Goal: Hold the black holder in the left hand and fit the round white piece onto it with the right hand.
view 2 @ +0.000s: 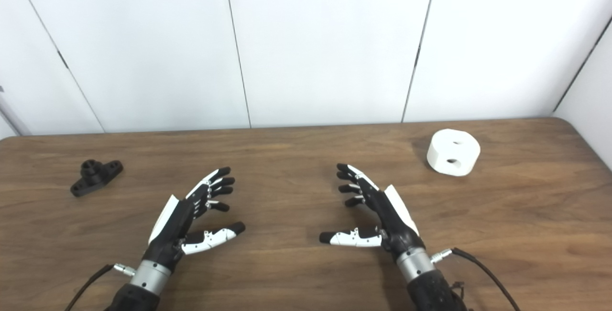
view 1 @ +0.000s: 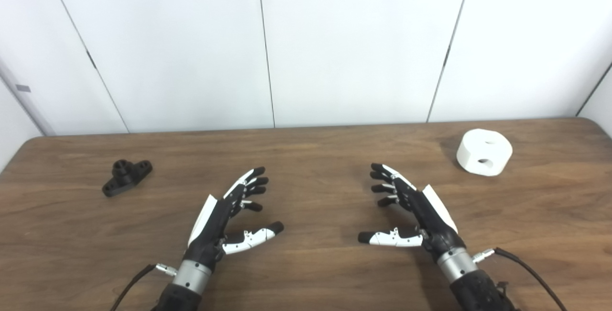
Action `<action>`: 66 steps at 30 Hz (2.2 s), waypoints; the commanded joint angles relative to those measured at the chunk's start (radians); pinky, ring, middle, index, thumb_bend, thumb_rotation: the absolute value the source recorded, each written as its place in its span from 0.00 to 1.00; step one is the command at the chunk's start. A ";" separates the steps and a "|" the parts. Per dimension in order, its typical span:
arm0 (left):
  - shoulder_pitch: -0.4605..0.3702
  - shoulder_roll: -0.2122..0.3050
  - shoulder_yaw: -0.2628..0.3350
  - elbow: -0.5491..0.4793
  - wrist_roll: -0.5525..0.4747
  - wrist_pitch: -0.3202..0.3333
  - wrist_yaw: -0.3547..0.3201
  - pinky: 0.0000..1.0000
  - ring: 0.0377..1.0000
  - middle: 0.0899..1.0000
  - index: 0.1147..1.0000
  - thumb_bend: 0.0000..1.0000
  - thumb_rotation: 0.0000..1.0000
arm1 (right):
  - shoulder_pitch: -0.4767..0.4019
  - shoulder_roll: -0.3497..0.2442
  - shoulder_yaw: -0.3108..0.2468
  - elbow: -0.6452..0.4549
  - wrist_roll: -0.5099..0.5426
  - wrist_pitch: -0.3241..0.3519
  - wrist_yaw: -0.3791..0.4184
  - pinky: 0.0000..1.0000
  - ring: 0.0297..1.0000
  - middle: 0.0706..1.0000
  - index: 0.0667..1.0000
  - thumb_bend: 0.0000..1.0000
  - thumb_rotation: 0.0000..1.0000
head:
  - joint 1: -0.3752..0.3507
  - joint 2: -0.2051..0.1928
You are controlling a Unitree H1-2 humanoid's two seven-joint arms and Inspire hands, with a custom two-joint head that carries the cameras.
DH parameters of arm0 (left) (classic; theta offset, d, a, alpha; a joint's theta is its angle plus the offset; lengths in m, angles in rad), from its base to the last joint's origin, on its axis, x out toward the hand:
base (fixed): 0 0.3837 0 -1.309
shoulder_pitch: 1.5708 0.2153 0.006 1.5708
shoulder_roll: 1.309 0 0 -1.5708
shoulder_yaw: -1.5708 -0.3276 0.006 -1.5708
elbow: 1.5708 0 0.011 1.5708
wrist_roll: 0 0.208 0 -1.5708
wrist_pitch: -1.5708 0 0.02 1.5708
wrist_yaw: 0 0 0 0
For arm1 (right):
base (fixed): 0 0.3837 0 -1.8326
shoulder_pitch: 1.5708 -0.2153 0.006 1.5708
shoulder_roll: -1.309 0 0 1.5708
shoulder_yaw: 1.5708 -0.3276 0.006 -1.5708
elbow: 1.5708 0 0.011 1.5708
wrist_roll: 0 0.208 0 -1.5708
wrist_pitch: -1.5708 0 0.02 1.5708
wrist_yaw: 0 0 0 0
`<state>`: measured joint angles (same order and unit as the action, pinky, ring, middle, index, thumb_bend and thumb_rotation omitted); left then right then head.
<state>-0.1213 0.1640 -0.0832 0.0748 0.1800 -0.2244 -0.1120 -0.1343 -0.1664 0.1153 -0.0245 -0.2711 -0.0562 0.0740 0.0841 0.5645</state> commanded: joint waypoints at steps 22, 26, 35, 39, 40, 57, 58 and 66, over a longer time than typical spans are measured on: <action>-0.024 -0.077 -0.054 0.088 0.064 -0.010 0.072 0.67 0.81 0.87 0.87 0.70 0.17 | -0.013 -0.037 -0.041 -0.071 0.101 0.030 0.034 0.74 0.81 0.89 0.93 0.78 0.00 | 0.312 -0.097; -0.025 -0.076 -0.052 0.082 0.076 -0.009 0.083 0.69 0.81 0.86 0.86 0.70 0.14 | -0.014 -0.042 -0.042 -0.083 0.095 0.045 0.038 0.74 0.81 0.89 0.93 0.77 0.00 | 0.315 -0.098; -0.038 -0.049 -0.027 0.057 0.047 -0.056 0.084 0.62 0.70 0.74 0.76 0.68 0.00 | -0.010 -0.040 -0.050 -0.109 0.105 0.073 0.046 0.74 0.81 0.90 0.93 0.77 0.00 | 0.329 -0.094; -0.046 -0.018 -0.012 0.013 0.018 -0.024 0.053 0.62 0.69 0.71 0.72 0.69 0.00 | -0.010 -0.041 -0.051 -0.118 0.109 0.084 0.048 0.75 0.81 0.90 0.93 0.77 0.00 | 0.326 -0.094; -0.048 -0.010 -0.008 0.004 0.016 -0.022 0.050 0.61 0.68 0.71 0.72 0.69 0.00 | -0.010 -0.042 -0.052 -0.119 0.110 0.084 0.049 0.75 0.81 0.90 0.93 0.76 0.00 | 0.326 -0.094; -0.094 0.181 0.102 -0.160 0.098 0.095 0.022 0.57 0.69 0.75 0.75 0.69 0.00 | -0.014 -0.056 -0.065 -0.151 0.127 0.119 0.065 0.76 0.81 0.90 0.93 0.76 0.00 | 0.339 -0.091; -0.096 0.187 0.111 -0.169 0.102 0.102 0.025 0.58 0.70 0.76 0.75 0.70 0.00 | -0.015 -0.056 -0.065 -0.150 0.127 0.118 0.066 0.76 0.81 0.90 0.93 0.76 0.00 | 0.340 -0.090; -0.117 0.229 0.195 -0.213 0.146 0.171 0.055 0.64 0.73 0.78 0.75 0.72 0.00 | -0.017 -0.055 -0.065 -0.152 0.124 0.129 0.068 0.76 0.82 0.90 0.93 0.75 0.00 | 0.345 -0.090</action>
<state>-0.1948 0.3550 0.0898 -0.0907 0.3156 -0.0565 -0.0824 -0.1231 -0.2160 0.0591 -0.1354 -0.1539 0.0844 0.1448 0.4295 0.4740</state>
